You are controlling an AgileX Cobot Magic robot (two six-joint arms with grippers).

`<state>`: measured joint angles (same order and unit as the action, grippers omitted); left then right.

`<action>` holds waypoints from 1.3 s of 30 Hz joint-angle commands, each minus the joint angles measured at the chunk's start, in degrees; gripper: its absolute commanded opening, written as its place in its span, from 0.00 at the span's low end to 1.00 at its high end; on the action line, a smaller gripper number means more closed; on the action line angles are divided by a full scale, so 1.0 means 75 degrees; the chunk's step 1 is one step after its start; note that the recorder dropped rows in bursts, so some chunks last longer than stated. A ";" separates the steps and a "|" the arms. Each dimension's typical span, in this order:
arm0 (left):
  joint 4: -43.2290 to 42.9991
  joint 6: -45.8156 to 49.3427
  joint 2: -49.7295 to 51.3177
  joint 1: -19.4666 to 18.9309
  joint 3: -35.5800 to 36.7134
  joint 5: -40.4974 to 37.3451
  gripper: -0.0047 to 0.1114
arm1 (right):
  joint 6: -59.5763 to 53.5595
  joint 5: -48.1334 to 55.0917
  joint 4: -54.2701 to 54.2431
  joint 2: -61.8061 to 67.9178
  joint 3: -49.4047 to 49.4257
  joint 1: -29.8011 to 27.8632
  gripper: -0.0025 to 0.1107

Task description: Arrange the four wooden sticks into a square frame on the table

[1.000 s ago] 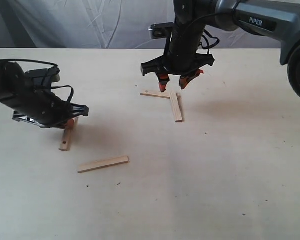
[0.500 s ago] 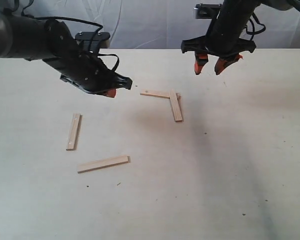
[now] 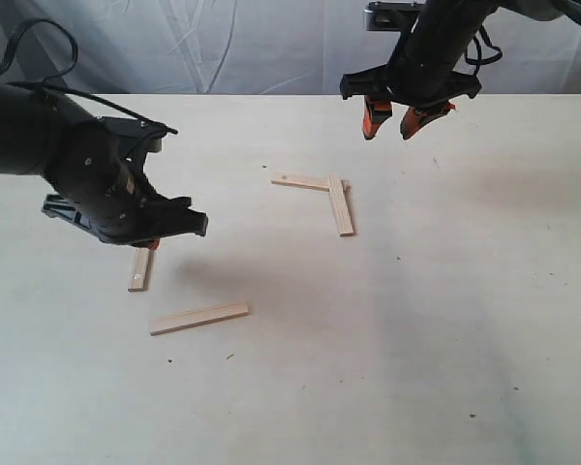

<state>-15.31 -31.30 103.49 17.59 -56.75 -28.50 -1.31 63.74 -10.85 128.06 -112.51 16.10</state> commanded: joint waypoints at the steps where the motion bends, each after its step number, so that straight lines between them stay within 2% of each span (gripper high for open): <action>1: -0.0126 -0.0197 -0.0096 -0.0053 0.0189 0.0575 0.40 | -0.0114 -0.0057 0.0010 -0.0056 -0.0039 -0.0015 0.49; 3: -0.0089 -0.0252 -0.0079 -0.0172 0.0189 0.0774 0.46 | -0.0112 -0.0043 -0.0022 -0.0021 -0.0039 -0.0015 0.49; 9: 0.0246 -0.0180 0.0460 -0.0671 0.0172 0.0666 0.46 | -0.0191 0.0100 -0.0023 0.0151 -0.0039 -0.0015 0.49; 17: 0.0414 -0.0142 0.0958 -0.0583 0.0172 0.0733 0.46 | -0.0221 0.0054 -0.0163 0.0197 -0.0039 -0.0015 0.49; 19: 0.0426 -0.0142 0.0975 -0.0583 0.0172 0.0686 0.38 | -0.0221 0.0054 -0.0163 0.0197 -0.0039 -0.0015 0.49; 22: 0.0406 -0.0142 0.0975 -0.0583 0.0172 0.0670 0.13 | -0.0222 0.0041 -0.0163 0.0197 -0.0039 -0.0015 0.49; 23: 0.0372 -0.0142 0.0975 -0.0583 0.0172 0.0670 0.07 | -0.0222 0.0041 -0.0163 0.0197 -0.0039 -0.0015 0.49; 24: 0.0352 -0.0115 0.0975 -0.0583 0.0172 0.0718 0.04 | -0.0222 0.0041 -0.0163 0.0197 -0.0039 -0.0015 0.49; 28: 0.0337 -0.0016 0.0920 -0.0583 0.0032 0.0807 0.04 | -0.0222 0.0041 -0.0163 0.0197 -0.0039 -0.0015 0.49; 31: 0.0487 0.0423 0.0803 -0.0583 -0.0647 0.0385 0.04 | -0.0222 0.0041 -0.0149 0.0197 -0.0039 -0.0015 0.49; 34: 0.1162 0.1344 0.0785 -0.0571 -0.1555 0.0004 0.04 | -0.0222 -0.0019 -0.0134 0.0197 -0.0039 -0.0047 0.49; 39: 0.3079 0.3172 0.1167 -0.0531 -0.2726 -0.0137 0.04 | -0.0222 0.0031 -0.0358 0.0197 -0.0039 -0.0566 0.49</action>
<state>0.00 -14.58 110.45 13.16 -73.30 -28.36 -2.58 64.02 -13.18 129.80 -112.51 14.52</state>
